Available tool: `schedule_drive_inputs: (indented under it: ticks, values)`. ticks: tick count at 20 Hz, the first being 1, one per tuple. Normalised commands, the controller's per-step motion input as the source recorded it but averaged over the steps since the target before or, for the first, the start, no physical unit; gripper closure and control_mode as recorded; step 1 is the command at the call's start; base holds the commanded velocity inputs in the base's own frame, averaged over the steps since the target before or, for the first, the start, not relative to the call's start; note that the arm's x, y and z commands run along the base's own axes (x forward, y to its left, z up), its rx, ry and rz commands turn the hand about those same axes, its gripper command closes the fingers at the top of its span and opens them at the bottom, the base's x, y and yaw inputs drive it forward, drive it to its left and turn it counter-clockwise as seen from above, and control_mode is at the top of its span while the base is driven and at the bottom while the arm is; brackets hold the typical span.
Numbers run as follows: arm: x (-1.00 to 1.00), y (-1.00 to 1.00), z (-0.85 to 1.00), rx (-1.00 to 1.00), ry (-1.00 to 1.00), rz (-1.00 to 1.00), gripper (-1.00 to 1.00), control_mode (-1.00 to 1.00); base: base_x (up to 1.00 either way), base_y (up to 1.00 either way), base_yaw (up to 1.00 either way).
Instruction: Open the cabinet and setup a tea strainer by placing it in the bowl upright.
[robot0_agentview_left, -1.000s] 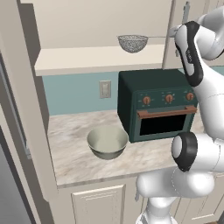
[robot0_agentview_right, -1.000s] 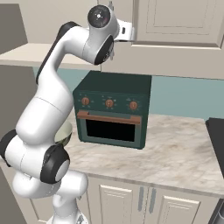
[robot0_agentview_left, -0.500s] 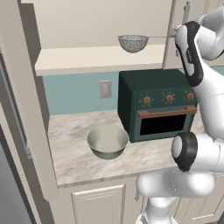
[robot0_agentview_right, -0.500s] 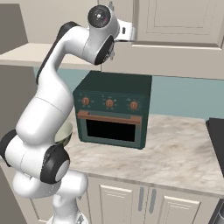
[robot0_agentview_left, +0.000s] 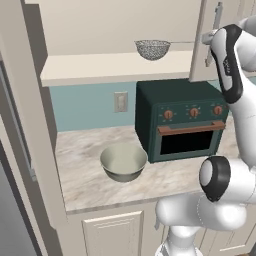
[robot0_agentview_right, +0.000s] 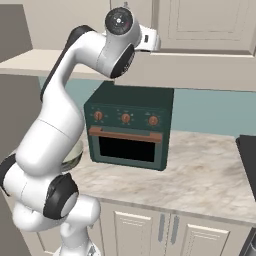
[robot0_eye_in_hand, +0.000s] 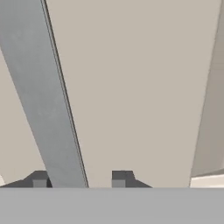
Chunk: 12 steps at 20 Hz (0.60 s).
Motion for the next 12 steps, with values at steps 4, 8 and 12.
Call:
schedule_drive_inputs:
  ticks: [4,8,12]
  values:
    - [-0.79,-0.76,0.00,0.06,0.00,0.00,1.00,-1.00,0.00,0.00,0.00]
    - [-0.93,-0.80,0.00,0.05,0.00,0.00,1.00,-1.00,0.00,0.00,0.00]
    - [-0.99,-0.80,0.00,0.03,0.00,0.00,1.00,-1.00,0.00,0.00,0.00]
